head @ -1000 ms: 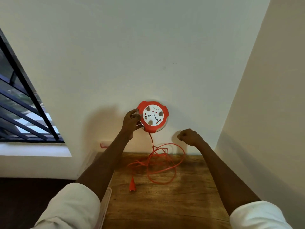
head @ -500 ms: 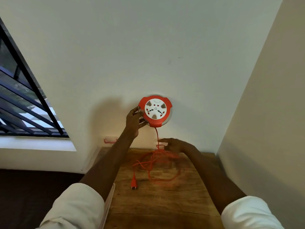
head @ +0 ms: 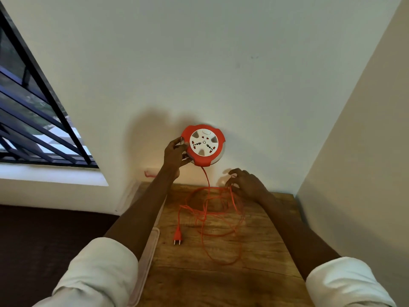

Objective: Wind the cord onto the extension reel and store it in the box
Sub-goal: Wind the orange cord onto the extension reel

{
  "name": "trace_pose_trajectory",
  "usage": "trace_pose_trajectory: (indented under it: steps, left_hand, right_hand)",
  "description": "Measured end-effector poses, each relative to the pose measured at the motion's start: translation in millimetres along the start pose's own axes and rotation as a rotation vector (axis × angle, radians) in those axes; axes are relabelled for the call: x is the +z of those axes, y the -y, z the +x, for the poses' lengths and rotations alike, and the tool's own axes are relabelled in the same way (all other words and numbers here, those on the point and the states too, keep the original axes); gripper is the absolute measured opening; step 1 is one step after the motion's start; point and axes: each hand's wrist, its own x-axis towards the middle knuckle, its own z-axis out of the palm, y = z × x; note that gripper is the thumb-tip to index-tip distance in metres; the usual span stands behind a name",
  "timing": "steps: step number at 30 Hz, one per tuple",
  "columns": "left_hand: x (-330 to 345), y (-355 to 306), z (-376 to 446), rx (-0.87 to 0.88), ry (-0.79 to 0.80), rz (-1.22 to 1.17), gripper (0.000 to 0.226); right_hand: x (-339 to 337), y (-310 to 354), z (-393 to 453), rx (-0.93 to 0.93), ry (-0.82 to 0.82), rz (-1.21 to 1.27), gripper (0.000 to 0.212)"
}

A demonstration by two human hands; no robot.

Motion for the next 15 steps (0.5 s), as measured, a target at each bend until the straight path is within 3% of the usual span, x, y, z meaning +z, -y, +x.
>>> trace_pose_trajectory:
  steps: [5, 10, 15]
  left_hand:
    - [-2.1, 13.9, 0.6, -0.005, -0.047, 0.077, 0.051]
    - [2.2, 21.3, -2.5, -0.023, -0.039, 0.101, 0.051]
    - [5.5, 25.6, -4.3, -0.043, -0.031, 0.093, 0.05]
  right_hand:
    - [-11.0, -23.2, -11.6, 0.059, -0.092, 0.043, 0.024]
    - [-15.0, -29.7, -14.8, 0.21, 0.163, -0.085, 0.03]
    - [3.1, 0.5, -4.7, 0.208, 0.191, 0.026, 0.035]
